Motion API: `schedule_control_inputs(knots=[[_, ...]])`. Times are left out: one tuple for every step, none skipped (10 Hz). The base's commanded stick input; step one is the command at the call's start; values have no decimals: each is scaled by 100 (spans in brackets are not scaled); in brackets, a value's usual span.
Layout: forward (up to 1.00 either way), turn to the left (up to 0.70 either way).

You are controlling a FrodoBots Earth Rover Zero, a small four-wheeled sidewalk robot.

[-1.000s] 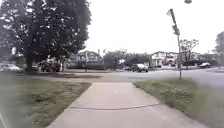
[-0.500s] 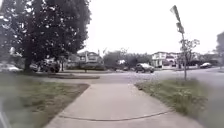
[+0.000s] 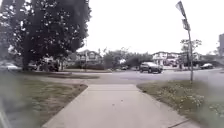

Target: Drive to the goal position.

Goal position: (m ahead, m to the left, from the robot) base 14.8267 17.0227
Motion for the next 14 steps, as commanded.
schedule_control_inputs(knots=[[70, 0], [70, 0], [70, 0], [70, 0], [70, 0], [70, 0], [70, 0], [70, 0], [70, 0], [70, 0], [70, 0], [70, 0], [70, 0], [70, 0]])
